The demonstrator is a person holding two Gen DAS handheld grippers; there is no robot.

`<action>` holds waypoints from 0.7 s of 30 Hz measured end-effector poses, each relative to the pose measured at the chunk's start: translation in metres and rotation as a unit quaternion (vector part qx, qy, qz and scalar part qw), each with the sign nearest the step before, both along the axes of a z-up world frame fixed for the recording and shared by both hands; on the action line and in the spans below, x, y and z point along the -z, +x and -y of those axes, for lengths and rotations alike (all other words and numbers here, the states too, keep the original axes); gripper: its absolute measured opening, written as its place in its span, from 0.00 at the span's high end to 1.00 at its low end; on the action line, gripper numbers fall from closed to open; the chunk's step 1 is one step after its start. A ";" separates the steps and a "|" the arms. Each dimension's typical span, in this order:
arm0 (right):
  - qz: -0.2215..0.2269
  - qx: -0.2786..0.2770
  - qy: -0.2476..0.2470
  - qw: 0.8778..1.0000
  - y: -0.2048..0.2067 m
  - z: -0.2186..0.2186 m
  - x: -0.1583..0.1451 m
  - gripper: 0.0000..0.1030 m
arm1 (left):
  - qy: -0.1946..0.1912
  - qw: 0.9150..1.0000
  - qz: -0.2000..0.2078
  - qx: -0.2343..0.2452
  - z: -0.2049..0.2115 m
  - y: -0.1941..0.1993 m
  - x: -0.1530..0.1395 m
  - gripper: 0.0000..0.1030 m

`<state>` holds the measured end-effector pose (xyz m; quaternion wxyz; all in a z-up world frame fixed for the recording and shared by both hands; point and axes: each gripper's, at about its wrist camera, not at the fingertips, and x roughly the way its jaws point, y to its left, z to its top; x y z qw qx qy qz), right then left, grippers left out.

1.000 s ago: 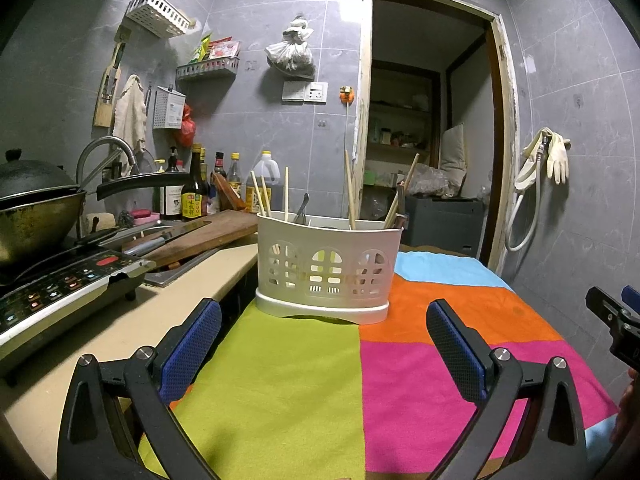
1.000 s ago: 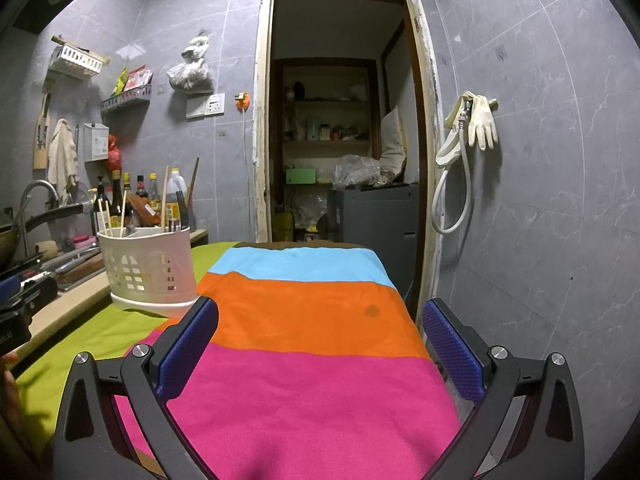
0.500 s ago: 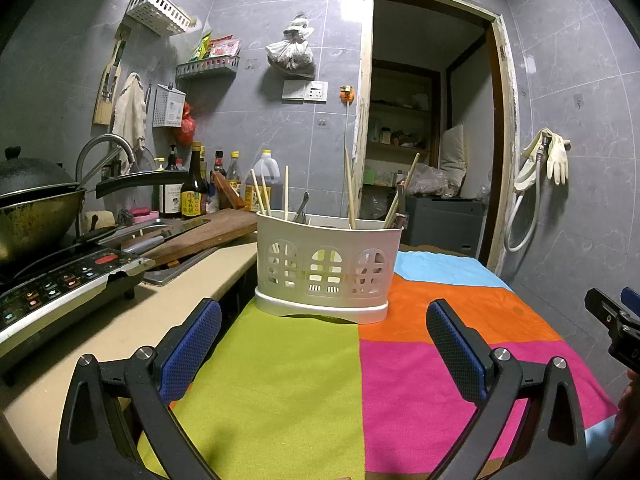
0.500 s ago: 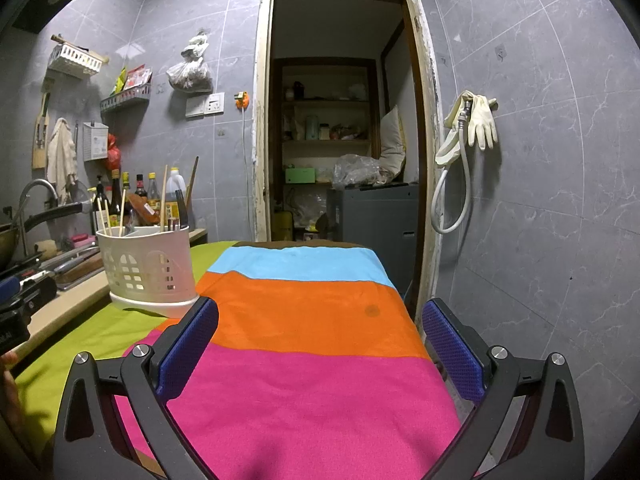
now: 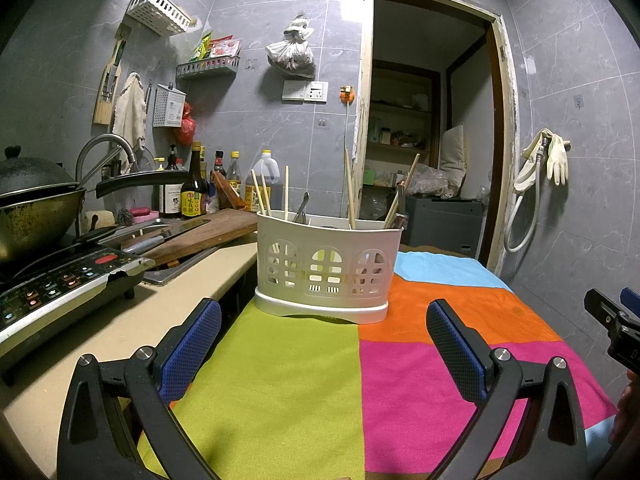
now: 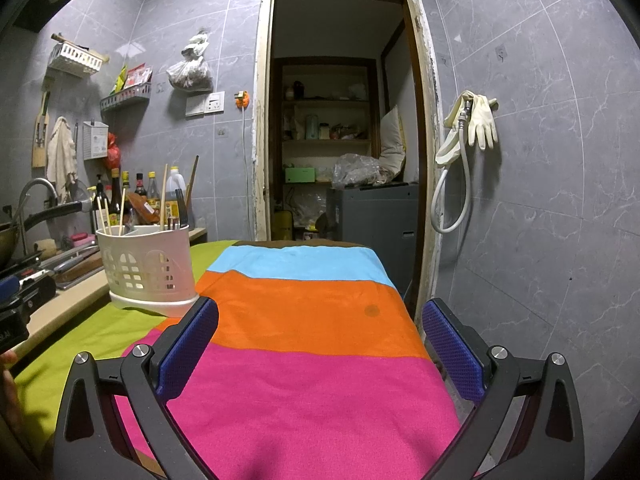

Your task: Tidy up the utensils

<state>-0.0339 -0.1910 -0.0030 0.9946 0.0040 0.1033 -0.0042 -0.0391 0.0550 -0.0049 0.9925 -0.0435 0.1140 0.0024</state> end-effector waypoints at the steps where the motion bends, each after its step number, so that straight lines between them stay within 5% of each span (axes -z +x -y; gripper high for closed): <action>1: 0.000 0.000 0.000 1.000 0.000 0.000 0.000 0.00 | 0.000 1.000 0.000 0.000 0.000 0.000 0.000 0.02; 21: -0.003 0.001 0.000 1.000 0.002 -0.001 0.002 0.00 | -0.001 1.000 0.001 0.003 0.000 0.001 0.001 0.02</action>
